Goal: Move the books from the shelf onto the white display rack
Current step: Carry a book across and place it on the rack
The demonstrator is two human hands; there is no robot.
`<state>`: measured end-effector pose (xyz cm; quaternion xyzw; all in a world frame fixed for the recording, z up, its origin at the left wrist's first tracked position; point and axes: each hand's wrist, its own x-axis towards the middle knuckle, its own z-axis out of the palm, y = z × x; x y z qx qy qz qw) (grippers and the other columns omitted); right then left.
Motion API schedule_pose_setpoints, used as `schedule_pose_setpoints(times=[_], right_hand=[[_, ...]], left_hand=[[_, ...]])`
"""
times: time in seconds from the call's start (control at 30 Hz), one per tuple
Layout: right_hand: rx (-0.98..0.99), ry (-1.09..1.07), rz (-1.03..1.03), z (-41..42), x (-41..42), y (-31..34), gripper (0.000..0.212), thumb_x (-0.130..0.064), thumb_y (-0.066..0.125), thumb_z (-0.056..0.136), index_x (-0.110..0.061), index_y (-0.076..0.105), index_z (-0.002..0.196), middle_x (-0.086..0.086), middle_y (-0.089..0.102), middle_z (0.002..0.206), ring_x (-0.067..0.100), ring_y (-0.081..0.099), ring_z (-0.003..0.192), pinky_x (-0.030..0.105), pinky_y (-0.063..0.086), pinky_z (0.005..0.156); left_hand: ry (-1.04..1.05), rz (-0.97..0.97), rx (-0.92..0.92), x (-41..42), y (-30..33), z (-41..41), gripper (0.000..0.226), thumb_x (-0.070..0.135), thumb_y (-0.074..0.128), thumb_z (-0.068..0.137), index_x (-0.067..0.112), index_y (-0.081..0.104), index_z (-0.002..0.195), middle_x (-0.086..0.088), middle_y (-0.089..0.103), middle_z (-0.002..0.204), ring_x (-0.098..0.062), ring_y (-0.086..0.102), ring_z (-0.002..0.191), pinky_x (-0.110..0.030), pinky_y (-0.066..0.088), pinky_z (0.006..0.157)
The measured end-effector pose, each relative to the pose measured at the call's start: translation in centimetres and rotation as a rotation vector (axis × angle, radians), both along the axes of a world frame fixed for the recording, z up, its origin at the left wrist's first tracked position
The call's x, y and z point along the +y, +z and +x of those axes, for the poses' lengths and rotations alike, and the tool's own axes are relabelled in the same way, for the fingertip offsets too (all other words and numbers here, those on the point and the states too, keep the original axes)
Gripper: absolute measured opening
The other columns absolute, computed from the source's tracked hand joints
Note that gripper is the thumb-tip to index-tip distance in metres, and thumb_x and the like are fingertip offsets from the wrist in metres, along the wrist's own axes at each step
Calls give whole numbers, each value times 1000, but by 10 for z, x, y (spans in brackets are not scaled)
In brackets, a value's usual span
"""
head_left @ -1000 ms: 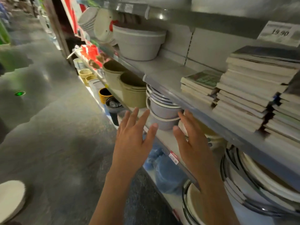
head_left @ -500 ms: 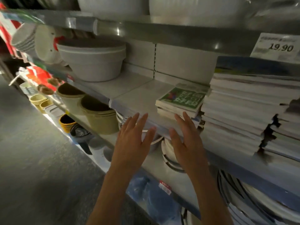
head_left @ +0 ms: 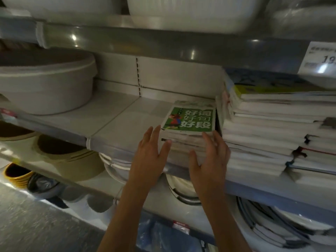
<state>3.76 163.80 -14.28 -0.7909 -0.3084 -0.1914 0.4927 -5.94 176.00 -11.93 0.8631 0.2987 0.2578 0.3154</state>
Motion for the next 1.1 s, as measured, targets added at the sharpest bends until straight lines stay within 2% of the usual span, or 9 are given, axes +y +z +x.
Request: schedule_pose_setpoints(times=[0.1, 0.2, 0.4, 0.53, 0.6, 0.8, 0.87, 0.93, 1.1], right_hand=[[31, -82, 3, -2, 6, -3, 57, -23, 62, 88, -11, 47, 142, 12, 38, 150, 29, 35, 137, 43, 38, 108], [152, -120, -55, -1, 15, -1, 57, -27, 57, 96, -17, 39, 149, 10, 31, 157, 31, 34, 142, 48, 39, 111], [103, -273, -231, 2, 30, 5, 68, -59, 38, 91, -14, 52, 140, 22, 48, 142, 42, 50, 123, 51, 46, 100], [83, -435, -312, -3, 45, 6, 62, -61, 47, 84, -21, 61, 130, 24, 58, 125, 42, 59, 105, 51, 46, 89], [94, -463, -338, -5, 46, 7, 58, -57, 60, 84, -23, 61, 130, 22, 58, 126, 41, 58, 109, 52, 44, 92], [182, -336, -182, -16, 45, 6, 55, -36, 75, 82, -20, 61, 133, 21, 46, 144, 41, 44, 130, 59, 37, 107], [225, -290, -111, -27, 45, 6, 52, -31, 76, 85, -17, 61, 133, 19, 44, 145, 36, 42, 132, 51, 36, 112], [290, -249, -41, -40, 43, 7, 47, -25, 75, 88, -16, 62, 132, 15, 42, 145, 29, 42, 131, 34, 38, 108], [329, -235, 176, -63, 40, 14, 38, -35, 73, 87, -16, 68, 119, 7, 49, 124, 20, 56, 112, 37, 51, 97]], left_hand=[[-54, -28, -24, 19, -2, 16, 73, 61, 29, 95, 21, 26, 156, -9, 27, 160, -31, 41, 139, -48, 41, 109], [-131, -39, -36, 33, -5, 33, 58, 46, 38, 103, 19, 32, 154, -12, 33, 155, -32, 56, 122, -44, 49, 99], [-180, -66, -126, 39, -15, 52, 52, 37, 52, 101, 23, 41, 150, -10, 40, 148, -15, 59, 93, -26, 47, 88], [-178, -140, -221, 44, -17, 56, 47, 31, 61, 96, 24, 52, 142, -8, 53, 137, -19, 61, 108, -33, 52, 96], [-174, -187, -239, 46, -16, 58, 44, 27, 64, 94, 23, 57, 137, -6, 58, 131, -22, 61, 113, -38, 53, 97], [-148, -307, -335, 45, -9, 42, 42, 15, 70, 88, 19, 64, 129, -2, 65, 125, -18, 61, 114, -39, 52, 99], [-164, -329, -367, 46, -7, 33, 41, 11, 70, 87, 19, 65, 127, 0, 66, 121, -17, 63, 111, -39, 52, 98], [-180, -348, -402, 49, -7, 20, 39, 6, 71, 86, 20, 67, 122, 3, 68, 117, -14, 64, 108, -34, 53, 97], [-196, -449, -391, 63, -16, -10, 44, 17, 74, 72, 30, 69, 114, 2, 69, 114, -13, 68, 104, -39, 58, 89]])
